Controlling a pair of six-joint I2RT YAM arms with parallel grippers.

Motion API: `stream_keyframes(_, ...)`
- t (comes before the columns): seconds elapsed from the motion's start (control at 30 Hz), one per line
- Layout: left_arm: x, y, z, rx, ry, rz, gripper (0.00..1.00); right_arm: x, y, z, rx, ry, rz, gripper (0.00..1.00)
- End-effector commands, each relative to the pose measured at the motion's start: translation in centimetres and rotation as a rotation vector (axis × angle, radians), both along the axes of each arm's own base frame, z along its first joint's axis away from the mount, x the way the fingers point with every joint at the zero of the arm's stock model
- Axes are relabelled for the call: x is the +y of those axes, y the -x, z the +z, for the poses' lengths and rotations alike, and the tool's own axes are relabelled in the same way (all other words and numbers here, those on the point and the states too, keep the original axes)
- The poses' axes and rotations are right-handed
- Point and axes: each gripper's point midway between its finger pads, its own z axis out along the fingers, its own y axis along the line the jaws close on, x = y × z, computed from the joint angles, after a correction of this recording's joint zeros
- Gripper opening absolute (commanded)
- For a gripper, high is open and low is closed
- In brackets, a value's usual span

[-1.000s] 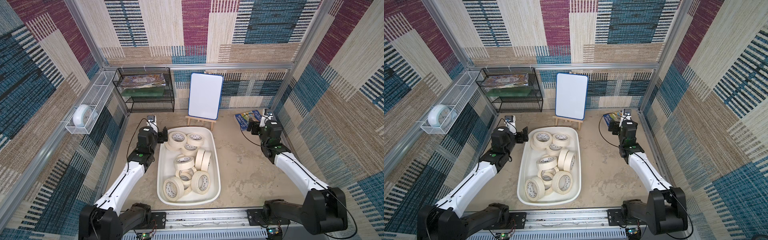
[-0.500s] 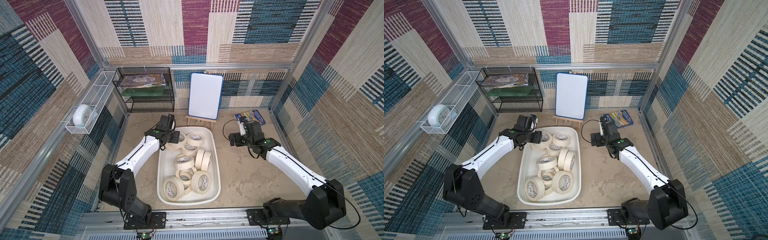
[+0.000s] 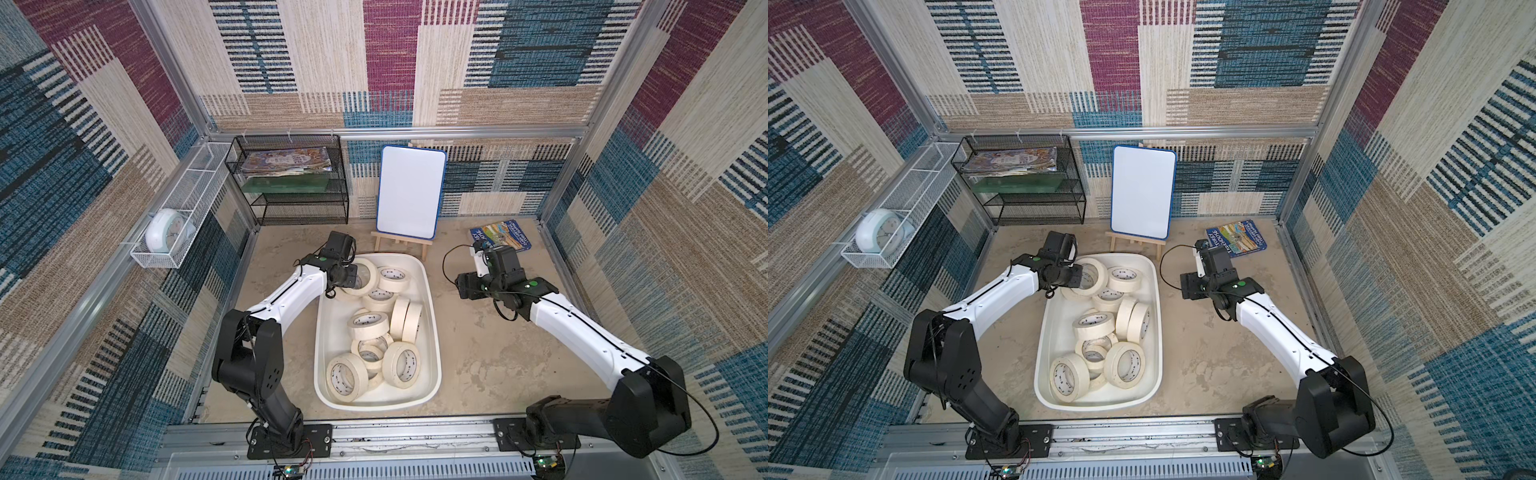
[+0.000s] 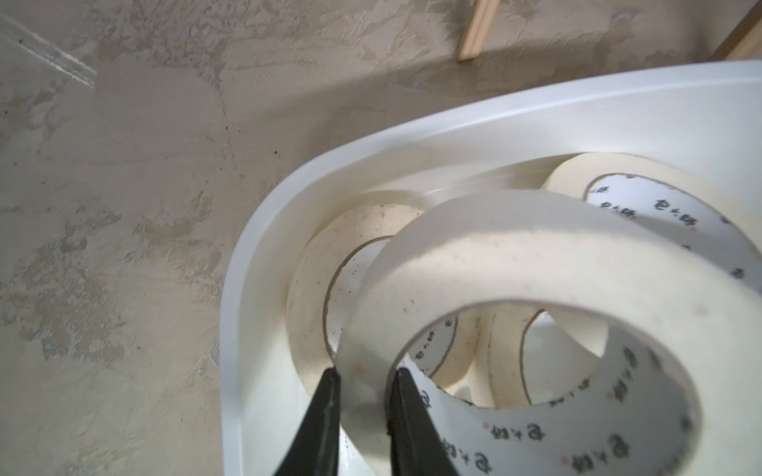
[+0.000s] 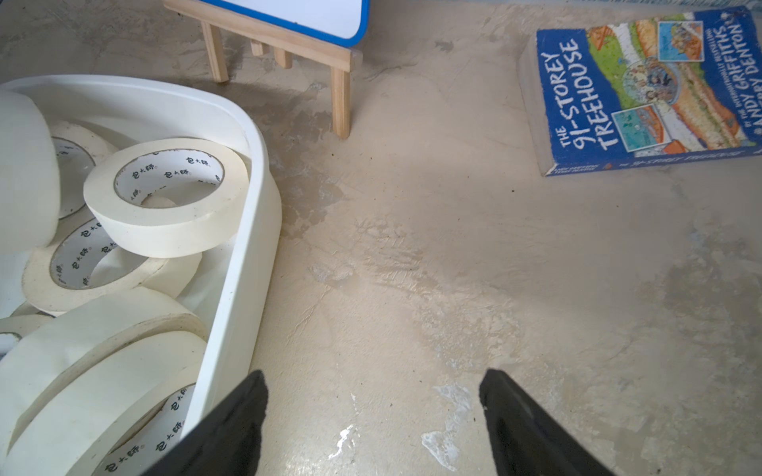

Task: Take out the art tape in the storage box
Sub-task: Pick up the art tape from the storage box.

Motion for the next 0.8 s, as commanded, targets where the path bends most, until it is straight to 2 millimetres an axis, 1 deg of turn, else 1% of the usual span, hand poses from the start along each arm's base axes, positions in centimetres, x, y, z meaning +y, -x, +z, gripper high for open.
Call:
stream_keyframes(0.0, 0.4, 1.2, -0.9, 0.054, -0.028, -0.003, 0.11, 1.3, 0.0, 0.3, 0.006, -0.047, 0.04, 0.83)
stream_keyframes(0.07, 0.5, 1.2, -1.0, 0.054, -0.034, -0.001, 0.04, 1.8, -0.1, 0.3, 0.009, -0.055, 0.05, 0.82)
stream_keyframes(0.13, 0.4, 1.2, -0.6, 0.048, -0.029, -0.002, 0.01, 2.4, -0.2, 0.7, 0.011, -0.069, 0.06, 0.81)
stream_keyframes(0.23, -0.1, 1.4, 1.1, 0.014, -0.02, -0.016, 0.0, 4.1, -0.5, 2.0, 0.0, -0.106, 0.096, 0.79)
stream_keyframes(0.3, -0.8, 1.7, 2.7, -0.01, -0.027, -0.034, 0.0, 5.8, -0.7, 3.1, -0.007, -0.132, 0.133, 0.78)
stream_keyframes(0.37, -1.8, 2.1, 4.2, -0.03, -0.037, -0.064, 0.0, 8.1, -0.9, 4.3, -0.011, -0.165, 0.181, 0.77)
stream_keyframes(0.47, -3.5, 2.7, 5.6, -0.043, -0.055, -0.108, 0.0, 11.6, -1.4, 5.7, -0.011, -0.225, 0.25, 0.76)
stream_keyframes(0.57, -5.1, 3.1, 6.4, -0.056, -0.066, -0.145, 0.0, 14.6, -1.7, 6.9, -0.006, -0.279, 0.306, 0.73)
stream_keyframes(0.63, -6.0, 3.3, 6.6, -0.065, -0.077, -0.168, 0.0, 16.3, -1.9, 7.2, -0.004, -0.292, 0.337, 0.72)
stream_keyframes(0.7, -6.7, 3.4, 6.7, -0.065, -0.085, -0.184, 0.0, 17.5, -2.1, 7.4, -0.003, -0.293, 0.357, 0.71)
stream_keyframes(0.77, -7.1, 3.4, 6.7, -0.065, -0.093, -0.191, 0.0, 18.6, -2.1, 6.9, 0.015, -0.301, 0.378, 0.71)
